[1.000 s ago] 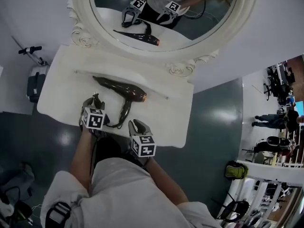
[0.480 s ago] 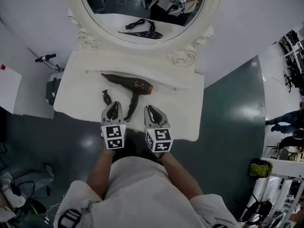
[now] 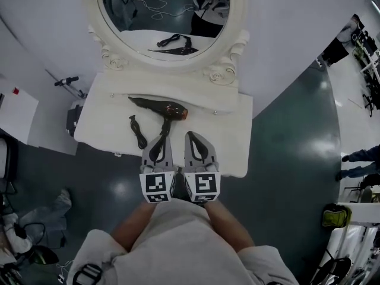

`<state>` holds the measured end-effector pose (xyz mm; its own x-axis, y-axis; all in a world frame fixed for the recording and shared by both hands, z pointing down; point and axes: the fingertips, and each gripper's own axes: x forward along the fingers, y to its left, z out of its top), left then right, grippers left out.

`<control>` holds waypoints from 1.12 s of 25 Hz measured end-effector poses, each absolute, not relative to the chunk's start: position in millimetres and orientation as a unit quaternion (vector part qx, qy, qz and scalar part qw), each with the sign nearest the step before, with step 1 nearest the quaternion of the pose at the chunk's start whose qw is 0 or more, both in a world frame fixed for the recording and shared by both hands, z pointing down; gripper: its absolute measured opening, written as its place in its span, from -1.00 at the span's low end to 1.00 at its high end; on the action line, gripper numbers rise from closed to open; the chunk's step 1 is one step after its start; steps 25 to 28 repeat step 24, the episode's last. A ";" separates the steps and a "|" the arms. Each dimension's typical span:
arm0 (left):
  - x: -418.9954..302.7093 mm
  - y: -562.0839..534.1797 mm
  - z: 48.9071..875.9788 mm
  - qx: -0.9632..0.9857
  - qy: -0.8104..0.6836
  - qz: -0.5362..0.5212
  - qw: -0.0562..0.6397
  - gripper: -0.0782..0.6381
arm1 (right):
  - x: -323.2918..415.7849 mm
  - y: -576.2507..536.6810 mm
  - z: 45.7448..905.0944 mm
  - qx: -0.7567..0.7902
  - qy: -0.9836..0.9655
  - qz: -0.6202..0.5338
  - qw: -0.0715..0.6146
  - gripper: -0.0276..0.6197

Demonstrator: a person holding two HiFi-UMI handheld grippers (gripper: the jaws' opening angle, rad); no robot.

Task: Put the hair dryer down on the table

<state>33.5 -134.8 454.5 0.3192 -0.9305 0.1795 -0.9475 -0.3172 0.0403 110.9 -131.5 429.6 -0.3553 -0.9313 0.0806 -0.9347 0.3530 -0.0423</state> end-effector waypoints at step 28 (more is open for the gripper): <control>90.5 -94.0 432.4 0.839 -0.538 0.065 0.039 -0.75 | 172.0 -86.0 410.3 0.598 -0.801 0.035 -0.016 -0.87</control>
